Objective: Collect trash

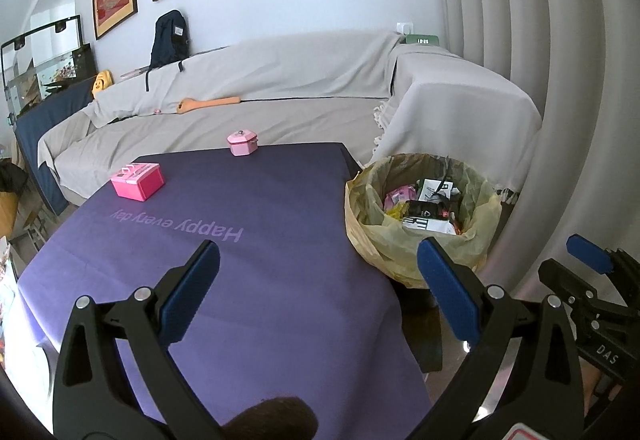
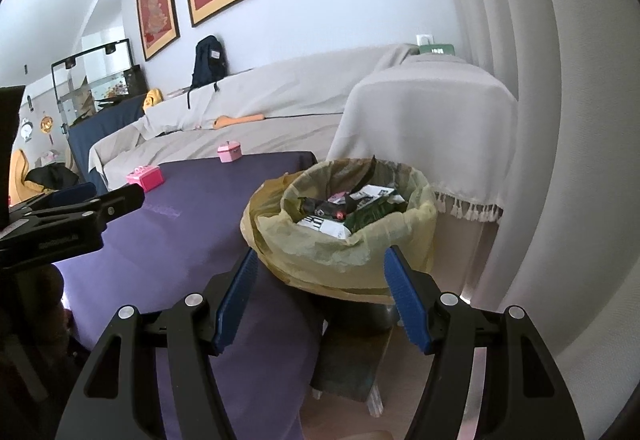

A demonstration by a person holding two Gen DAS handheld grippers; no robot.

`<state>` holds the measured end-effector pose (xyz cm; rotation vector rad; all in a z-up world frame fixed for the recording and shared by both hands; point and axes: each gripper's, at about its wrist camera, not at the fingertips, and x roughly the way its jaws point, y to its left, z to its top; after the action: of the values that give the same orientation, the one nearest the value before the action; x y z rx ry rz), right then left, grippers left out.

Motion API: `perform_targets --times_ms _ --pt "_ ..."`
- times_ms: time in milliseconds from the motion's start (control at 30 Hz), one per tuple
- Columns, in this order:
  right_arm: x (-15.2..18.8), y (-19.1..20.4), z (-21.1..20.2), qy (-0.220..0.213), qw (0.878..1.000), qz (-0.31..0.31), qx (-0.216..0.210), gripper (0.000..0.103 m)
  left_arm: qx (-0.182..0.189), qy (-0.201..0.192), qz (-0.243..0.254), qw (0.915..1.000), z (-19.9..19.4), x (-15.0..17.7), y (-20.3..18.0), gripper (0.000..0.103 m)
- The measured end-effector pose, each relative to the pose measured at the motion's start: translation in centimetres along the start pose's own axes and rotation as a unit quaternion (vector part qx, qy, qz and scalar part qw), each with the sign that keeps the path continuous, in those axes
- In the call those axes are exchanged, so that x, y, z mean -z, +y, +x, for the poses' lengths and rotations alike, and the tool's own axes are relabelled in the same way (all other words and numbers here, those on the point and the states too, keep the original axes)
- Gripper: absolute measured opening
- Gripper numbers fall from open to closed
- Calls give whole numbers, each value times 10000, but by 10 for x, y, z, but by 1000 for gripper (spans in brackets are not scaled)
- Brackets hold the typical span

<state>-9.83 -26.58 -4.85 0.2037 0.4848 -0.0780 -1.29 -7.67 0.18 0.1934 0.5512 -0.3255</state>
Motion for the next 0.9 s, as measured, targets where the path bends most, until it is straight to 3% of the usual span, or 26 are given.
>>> perform_targets --times_ms 467,900 --pt "-2 11 -5 -45 9998 -175 -129 62 -83 -123 -78 9999 -8 -2 4 94" --pt "0 24 -4 25 9991 -312 -271 62 -409 -38 -264 9988 -12 2 24 94"
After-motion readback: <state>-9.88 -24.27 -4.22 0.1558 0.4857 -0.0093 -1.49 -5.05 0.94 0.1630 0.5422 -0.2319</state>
